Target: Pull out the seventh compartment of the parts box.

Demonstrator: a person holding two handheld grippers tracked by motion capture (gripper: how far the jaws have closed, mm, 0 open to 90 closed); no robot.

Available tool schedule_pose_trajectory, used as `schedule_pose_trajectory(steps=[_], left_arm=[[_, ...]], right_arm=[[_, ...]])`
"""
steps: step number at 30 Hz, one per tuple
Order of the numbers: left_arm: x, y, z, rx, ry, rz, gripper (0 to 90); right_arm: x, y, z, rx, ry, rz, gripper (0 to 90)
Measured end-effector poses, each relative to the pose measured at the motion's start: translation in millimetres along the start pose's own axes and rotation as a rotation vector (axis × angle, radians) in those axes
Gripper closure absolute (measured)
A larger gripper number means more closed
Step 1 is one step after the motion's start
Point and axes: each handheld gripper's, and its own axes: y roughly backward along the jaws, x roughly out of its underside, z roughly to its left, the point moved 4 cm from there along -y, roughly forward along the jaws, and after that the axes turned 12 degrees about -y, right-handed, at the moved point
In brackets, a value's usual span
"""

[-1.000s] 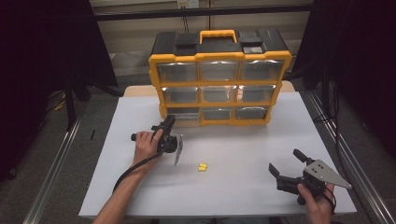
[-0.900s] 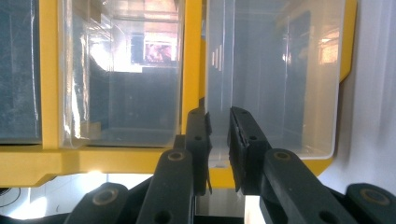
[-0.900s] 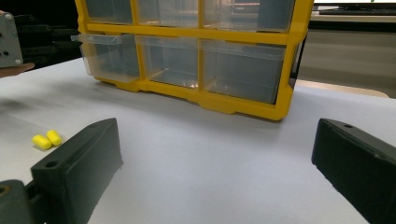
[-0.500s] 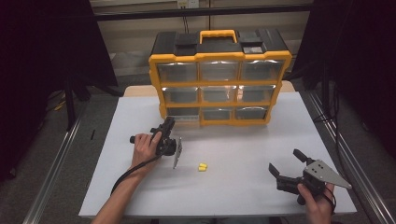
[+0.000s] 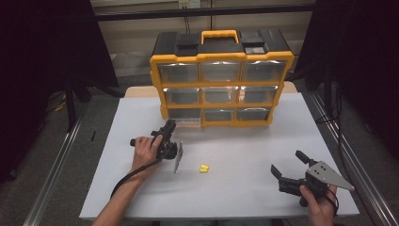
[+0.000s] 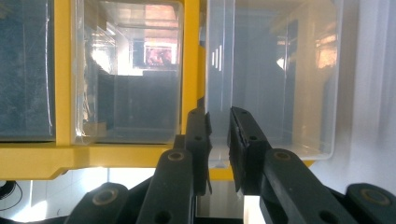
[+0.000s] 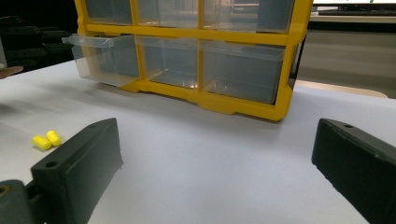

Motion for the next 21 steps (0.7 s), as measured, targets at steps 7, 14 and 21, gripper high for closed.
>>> schedule_pose_trajectory(steps=[7, 14, 21], left_arm=[[-1.3, 3.9, -1.3, 0.002, -0.001, -0.004, 78.8], [-1.9, 9.9, -0.5, 0.001, -0.012, -0.013, 78.8], [-3.1, 12.7, -0.3, -0.002, -0.011, -0.013, 78.8]], right_arm=[[0.0, -0.2, 0.0, 0.001, 0.000, 0.002, 1.3], [0.1, -0.4, 0.2, 0.001, 0.001, 0.002, 1.2], [0.1, -0.2, 0.3, 0.001, 0.001, 0.001, 1.3]])
